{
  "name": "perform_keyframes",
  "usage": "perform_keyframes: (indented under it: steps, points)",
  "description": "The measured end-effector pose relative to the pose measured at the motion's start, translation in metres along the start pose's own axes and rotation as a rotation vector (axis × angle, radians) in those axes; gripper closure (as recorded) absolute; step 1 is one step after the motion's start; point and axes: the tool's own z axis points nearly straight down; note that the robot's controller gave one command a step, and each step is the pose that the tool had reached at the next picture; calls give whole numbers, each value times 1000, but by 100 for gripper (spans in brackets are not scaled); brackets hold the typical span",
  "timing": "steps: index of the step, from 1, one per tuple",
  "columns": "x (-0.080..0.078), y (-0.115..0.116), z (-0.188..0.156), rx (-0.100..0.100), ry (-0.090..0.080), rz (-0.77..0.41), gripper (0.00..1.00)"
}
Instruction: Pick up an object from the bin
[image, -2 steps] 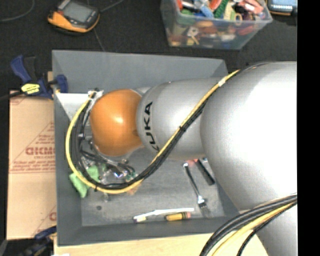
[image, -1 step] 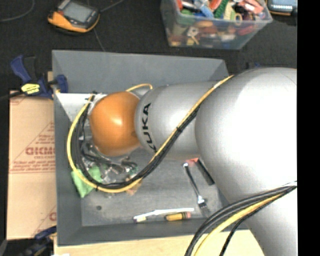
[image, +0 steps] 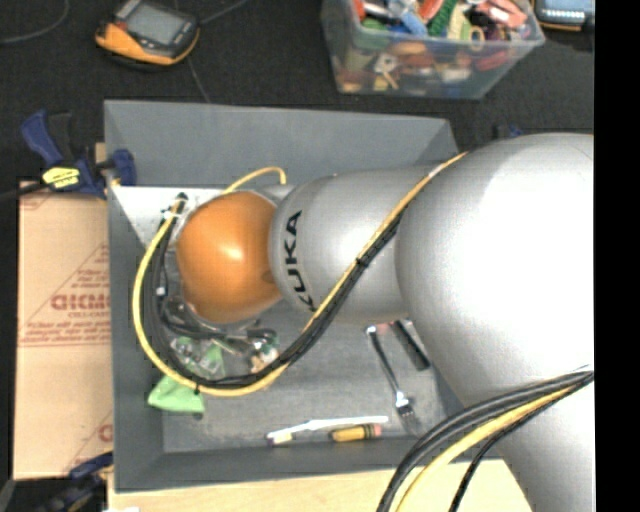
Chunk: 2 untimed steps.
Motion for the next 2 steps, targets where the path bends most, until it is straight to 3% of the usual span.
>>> perform_keyframes:
  steps: [2]
  points:
    - [0,0,-2,-1,-1,4,100]
